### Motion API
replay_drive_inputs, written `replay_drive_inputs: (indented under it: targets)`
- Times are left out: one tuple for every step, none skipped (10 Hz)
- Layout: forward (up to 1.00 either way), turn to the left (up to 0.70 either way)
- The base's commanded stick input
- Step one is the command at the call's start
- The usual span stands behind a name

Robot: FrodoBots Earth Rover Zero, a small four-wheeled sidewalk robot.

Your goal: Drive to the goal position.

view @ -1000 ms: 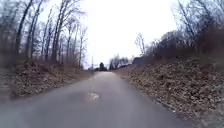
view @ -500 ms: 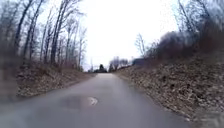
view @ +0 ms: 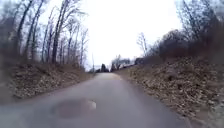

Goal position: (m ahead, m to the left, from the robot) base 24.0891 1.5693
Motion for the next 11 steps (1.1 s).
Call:
replay_drive_inputs:
  targets:
    - [0.7, 0.01]
    - [0.7, 0.01]
    - [0.7, 0.02]
    - [0.7, 0.02]
    - [0.7, 0.02]
    - [0.7, 0.02]
    - [0.7, 0.02]
    - [0.7, 0.02]
    - [0.7, 0.02]
    - [0.7, 0.02]
    - [0.7, 0.02]
